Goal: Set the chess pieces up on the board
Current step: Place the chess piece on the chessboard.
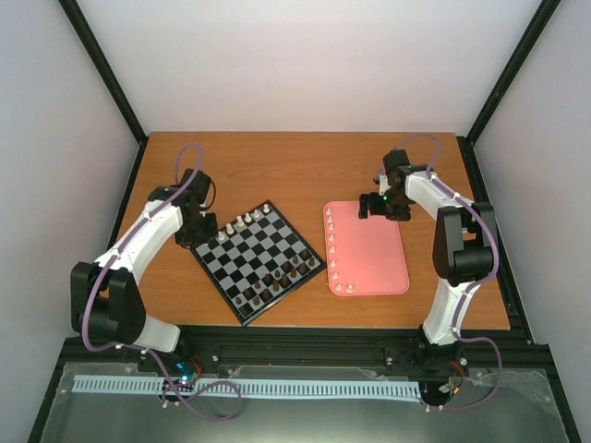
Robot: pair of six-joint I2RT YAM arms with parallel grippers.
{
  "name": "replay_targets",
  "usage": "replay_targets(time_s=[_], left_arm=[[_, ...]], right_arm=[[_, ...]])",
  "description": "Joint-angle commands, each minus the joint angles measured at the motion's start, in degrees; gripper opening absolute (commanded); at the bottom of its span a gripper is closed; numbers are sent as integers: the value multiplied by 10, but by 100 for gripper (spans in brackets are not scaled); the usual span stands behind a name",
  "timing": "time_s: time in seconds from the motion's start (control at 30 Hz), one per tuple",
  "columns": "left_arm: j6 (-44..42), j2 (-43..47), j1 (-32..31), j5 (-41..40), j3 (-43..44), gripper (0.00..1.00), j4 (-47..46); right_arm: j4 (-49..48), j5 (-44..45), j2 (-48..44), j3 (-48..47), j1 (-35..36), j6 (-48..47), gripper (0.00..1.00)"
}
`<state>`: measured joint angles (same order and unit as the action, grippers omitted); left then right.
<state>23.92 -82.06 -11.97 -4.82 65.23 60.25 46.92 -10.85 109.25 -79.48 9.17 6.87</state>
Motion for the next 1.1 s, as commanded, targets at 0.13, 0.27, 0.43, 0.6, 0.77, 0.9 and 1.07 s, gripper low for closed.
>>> replay_targets(time_s=[0.13,0.27,0.43,0.6,0.77,0.9,1.07], left_arm=[[4,-42,28,23,-10,1,-59],[-2,-69,30,19,-3,1,-77],[-8,-102,34,20,8,1,-89],[-13,-122,39,24,12,1,-100],[-15,-139,40,21,13,1,-108],[-14,-149,41,22,14,1,-112],[-17,-160,40,21,16,1,-115]], right_arm=[[4,1,9,-17,4,-5,100],[4,2,10,-17,4,-5,100],[5,1,10,-16,4,-3,100],[3,0,9,-12,4,-1,100],[1,0,11,-12,4,-1,100],[2,0,13,-12,4,-1,100],[2,-1,17,-13,4,-2,100]])
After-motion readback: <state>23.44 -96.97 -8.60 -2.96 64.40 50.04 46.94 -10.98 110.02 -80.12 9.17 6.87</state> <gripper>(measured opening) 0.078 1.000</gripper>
